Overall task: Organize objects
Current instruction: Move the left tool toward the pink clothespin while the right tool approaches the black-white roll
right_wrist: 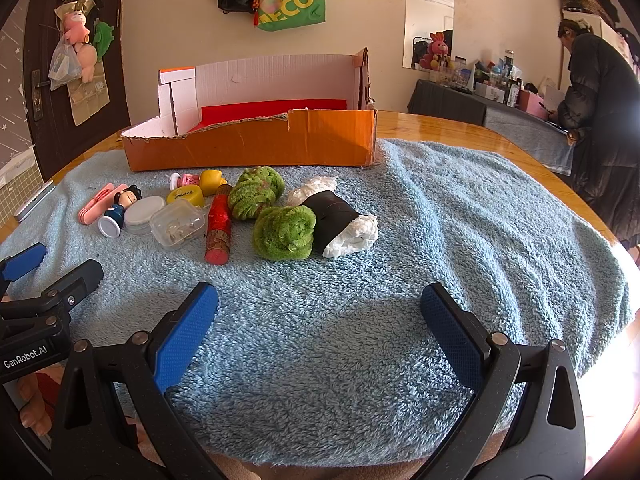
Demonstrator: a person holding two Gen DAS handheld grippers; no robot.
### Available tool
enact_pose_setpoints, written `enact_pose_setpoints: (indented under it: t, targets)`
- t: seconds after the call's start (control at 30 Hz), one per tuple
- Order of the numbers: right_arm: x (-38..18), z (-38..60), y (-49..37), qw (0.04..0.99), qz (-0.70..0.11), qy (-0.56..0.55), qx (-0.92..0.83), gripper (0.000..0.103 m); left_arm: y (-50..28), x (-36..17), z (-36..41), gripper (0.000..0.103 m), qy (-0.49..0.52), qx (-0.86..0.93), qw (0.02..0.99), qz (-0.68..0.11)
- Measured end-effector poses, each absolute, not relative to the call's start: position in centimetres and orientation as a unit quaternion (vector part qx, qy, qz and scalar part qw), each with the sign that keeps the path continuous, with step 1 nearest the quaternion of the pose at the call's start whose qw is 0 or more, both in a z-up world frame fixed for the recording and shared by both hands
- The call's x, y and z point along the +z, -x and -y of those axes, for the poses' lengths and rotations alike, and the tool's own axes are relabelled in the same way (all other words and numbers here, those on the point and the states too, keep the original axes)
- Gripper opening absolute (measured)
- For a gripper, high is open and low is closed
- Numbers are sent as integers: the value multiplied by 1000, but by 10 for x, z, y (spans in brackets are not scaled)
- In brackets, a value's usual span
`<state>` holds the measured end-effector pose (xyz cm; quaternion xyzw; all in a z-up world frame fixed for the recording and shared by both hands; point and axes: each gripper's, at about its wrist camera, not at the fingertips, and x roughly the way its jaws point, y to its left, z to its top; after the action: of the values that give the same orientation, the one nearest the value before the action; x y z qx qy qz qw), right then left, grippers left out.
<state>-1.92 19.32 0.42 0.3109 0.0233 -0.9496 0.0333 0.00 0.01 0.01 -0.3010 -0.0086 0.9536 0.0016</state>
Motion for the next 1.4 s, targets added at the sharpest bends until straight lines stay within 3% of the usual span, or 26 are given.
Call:
enact_pose_setpoints:
  t: [0.67, 0.87, 1.13, 1.4]
  targets:
    - [19, -206, 35, 53, -8, -331, -942, 103, 22, 25, 12, 103, 332, 942, 50, 5]
    - [27, -207, 49, 54, -52, -341, -937, 103, 49, 34, 20, 103, 375, 923, 87, -20]
    - [40, -223, 71, 100, -24, -381, -919, 103, 87, 28, 44, 103, 444, 886, 130, 0]
    - [46, -229, 103, 124, -59, -432, -891, 103, 102, 30, 50, 103, 474, 869, 144, -15]
